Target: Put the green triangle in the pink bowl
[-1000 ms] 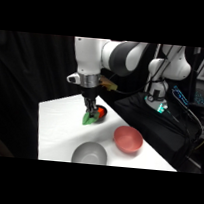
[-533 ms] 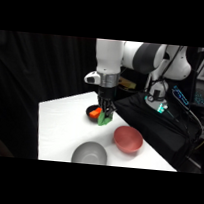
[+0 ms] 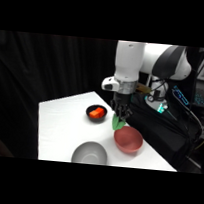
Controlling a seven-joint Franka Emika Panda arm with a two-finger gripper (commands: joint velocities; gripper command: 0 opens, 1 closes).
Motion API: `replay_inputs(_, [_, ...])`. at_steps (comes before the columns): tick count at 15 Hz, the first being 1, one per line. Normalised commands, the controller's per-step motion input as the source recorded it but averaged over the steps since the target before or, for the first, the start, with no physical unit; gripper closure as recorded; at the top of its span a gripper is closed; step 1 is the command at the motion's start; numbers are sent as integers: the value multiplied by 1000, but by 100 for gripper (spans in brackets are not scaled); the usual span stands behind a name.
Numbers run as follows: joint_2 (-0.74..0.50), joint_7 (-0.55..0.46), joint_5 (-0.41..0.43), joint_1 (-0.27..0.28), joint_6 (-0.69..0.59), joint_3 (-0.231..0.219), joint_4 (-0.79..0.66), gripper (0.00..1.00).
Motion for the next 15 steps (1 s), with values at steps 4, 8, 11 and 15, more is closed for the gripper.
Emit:
replay_inputs(4, [-186,232,-97,80,236,93,-280,94])
replay_inputs(8, [-124,226,-99,72,233,72,-227,94])
replay_inputs(11, [-18,176,-111,38,257,38,-152,94])
replay_inputs(15, [113,138,-181,2,320,-7,-75,94])
